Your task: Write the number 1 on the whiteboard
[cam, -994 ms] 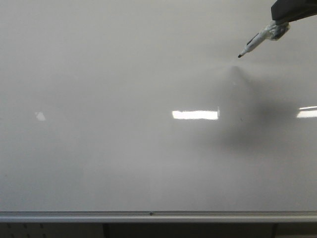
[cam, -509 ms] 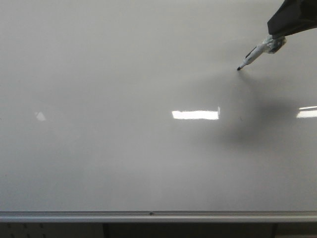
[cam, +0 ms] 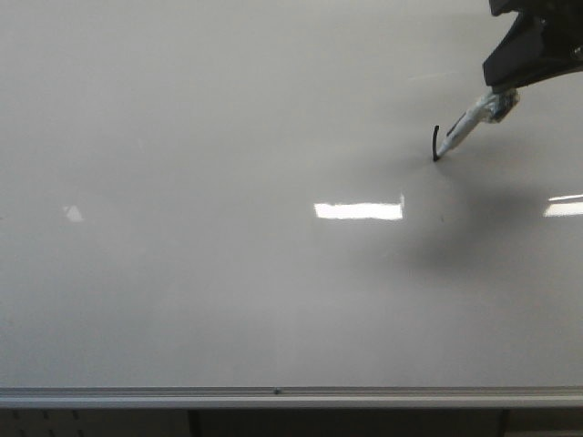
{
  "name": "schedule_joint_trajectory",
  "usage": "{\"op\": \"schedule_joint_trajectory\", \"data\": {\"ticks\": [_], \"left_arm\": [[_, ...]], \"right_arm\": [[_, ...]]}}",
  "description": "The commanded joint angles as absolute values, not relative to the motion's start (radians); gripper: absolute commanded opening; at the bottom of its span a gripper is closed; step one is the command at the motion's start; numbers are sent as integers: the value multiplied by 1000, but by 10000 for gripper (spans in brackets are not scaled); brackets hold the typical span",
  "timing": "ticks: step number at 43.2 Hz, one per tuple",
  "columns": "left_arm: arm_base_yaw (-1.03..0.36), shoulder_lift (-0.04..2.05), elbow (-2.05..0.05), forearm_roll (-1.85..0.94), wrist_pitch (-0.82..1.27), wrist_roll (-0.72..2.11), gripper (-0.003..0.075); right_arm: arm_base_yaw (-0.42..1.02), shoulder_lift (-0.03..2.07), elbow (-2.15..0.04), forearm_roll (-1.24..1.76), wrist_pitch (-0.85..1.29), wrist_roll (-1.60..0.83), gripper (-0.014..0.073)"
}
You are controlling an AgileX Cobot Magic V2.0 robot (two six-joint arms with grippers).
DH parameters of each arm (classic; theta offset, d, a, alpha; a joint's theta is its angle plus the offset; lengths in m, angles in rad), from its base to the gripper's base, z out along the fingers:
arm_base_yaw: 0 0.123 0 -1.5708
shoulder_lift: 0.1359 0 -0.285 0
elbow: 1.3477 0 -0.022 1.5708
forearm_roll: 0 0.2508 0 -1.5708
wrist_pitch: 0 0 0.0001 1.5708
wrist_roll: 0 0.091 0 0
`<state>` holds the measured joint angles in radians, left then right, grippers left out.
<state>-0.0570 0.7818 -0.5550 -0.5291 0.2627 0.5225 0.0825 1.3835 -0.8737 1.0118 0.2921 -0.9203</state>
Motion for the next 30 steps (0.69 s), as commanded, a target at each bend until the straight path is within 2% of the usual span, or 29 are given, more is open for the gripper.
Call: {"op": "schedule_joint_trajectory", "data": {"ticks": [1, 15, 24, 30], "left_arm": [[-54, 779, -583, -547, 195, 514, -20], [-54, 779, -583, -547, 195, 514, -20], [-54, 779, -583, -547, 195, 514, -20], [-54, 779, -583, -547, 195, 514, -20]], "right_arm": [[84, 1384, -906, 1012, 273, -929, -61], [84, 1412, -872, 1012, 322, -929, -61], [84, 1241, -876, 1012, 424, -916, -61], [84, 1141, -928, 1011, 586, -862, -61]]}}
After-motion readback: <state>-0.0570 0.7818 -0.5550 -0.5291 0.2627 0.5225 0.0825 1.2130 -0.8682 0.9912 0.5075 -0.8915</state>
